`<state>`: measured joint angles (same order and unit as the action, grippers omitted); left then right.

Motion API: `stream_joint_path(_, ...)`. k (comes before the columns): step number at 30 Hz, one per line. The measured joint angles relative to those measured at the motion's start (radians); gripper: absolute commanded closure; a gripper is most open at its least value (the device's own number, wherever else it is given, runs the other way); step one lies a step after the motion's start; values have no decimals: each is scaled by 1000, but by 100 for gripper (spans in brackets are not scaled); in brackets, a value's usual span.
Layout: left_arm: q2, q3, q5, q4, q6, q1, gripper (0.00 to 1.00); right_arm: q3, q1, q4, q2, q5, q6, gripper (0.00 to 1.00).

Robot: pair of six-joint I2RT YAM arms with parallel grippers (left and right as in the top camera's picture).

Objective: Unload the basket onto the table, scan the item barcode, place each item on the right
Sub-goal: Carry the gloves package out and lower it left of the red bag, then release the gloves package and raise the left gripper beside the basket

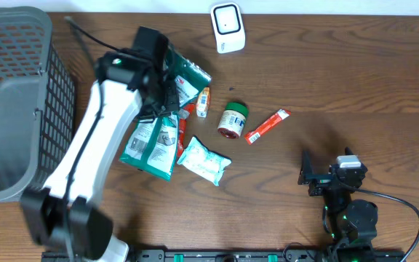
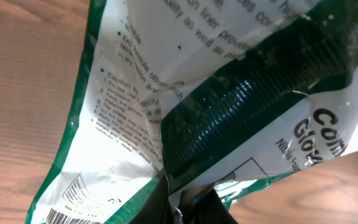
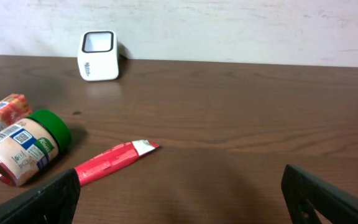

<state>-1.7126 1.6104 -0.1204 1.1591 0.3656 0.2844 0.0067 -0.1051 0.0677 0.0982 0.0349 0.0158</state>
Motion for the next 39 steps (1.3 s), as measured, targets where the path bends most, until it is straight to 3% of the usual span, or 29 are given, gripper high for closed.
stream_joint_path(9, -146, -1, 84, -70, 126, -7, 93, 0, 0, 0, 0, 0, 0, 1)
stream_joint_path(21, -177, -65, 127, -106, 245, -17, 86, 0, 0, 0, 0, 0, 0, 1)
stream_joint_path(22, -177, -77, 127, -107, 245, -17, 83, 0, 0, 0, 0, 0, 0, 1)
stream_joint_path(25, -178, -99, 124, -105, 243, -17, 54, 0, 0, 0, 0, 0, 0, 1)
stream_joint_path(28, -178, -99, 95, -107, 211, -17, 40, 0, 0, 0, 0, 0, 0, 1)
stream_joint_path(39, -81, 6, 66, -84, 101, -23, 36, 0, 0, 0, 0, 0, 0, 1)
